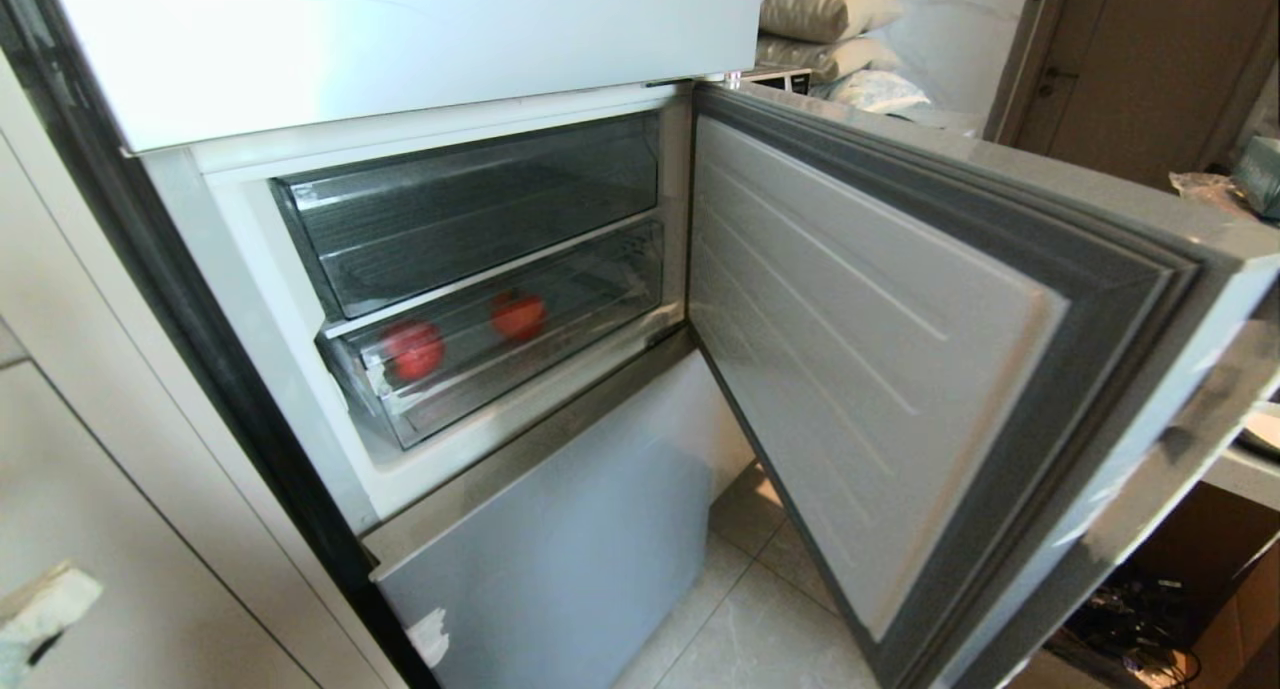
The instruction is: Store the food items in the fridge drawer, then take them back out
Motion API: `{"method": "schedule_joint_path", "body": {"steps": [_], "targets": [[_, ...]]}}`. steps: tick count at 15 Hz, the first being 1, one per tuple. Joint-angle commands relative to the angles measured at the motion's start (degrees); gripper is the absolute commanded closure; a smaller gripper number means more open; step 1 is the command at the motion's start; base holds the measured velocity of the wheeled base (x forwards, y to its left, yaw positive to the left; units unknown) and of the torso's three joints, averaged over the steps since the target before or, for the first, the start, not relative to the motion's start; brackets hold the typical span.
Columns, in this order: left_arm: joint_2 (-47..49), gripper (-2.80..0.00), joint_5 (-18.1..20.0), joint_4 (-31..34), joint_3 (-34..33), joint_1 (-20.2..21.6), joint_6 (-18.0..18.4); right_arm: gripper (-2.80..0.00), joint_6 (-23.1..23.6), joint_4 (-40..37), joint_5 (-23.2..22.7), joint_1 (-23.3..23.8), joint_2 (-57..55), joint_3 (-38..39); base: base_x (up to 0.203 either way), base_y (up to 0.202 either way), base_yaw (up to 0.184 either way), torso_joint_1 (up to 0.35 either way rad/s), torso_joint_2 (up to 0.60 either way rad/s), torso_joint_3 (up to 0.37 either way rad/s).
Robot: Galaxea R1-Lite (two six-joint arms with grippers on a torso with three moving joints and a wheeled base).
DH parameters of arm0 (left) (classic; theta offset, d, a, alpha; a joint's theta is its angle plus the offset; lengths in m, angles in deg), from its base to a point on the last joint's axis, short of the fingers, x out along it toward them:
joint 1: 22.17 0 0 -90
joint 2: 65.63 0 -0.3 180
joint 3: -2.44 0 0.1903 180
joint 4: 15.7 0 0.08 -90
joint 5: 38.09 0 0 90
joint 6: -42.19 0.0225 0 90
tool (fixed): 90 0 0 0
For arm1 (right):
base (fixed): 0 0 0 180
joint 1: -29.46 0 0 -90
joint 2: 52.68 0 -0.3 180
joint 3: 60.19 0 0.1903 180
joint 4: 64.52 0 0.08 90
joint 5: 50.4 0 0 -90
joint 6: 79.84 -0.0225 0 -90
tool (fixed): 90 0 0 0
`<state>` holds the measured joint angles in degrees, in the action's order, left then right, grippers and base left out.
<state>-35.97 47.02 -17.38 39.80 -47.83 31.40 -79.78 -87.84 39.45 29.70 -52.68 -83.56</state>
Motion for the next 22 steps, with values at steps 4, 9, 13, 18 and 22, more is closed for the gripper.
{"method": "schedule_joint_path", "body": {"steps": [4,9,13,18,22], "targets": [[-16.5,0.0,-3.1,11.8,-3.2,23.9,9.0,0.0,0.1,0.0,0.0,0.0,0.0,0.0,0.0,0.0,0.0,0.0,0.0,0.0],[-26.3,0.0,7.0,24.3,-12.9,25.7,13.7,0.0,0.0,0.0,0.0,0.0,-0.1,0.0,0.0,0.0,0.0,0.0,0.0,0.0],[-29.6,0.0,8.1,27.1,-12.2,25.4,17.6,0.0,0.1,0.1,0.0,0.0,-0.1,0.0,0.0,0.0,0.0,0.0,0.0,0.0],[-29.6,0.0,6.0,25.1,-14.0,25.4,18.4,0.0,0.0,0.0,0.0,0.0,-0.1,0.0,0.0,0.0,0.0,0.0,0.0,0.0],[-29.6,0.0,4.9,23.8,-14.0,25.3,11.7,0.0,0.0,0.1,0.0,0.0,-0.1,0.0,0.0,0.0,0.0,0.0,0.0,0.0]]}}
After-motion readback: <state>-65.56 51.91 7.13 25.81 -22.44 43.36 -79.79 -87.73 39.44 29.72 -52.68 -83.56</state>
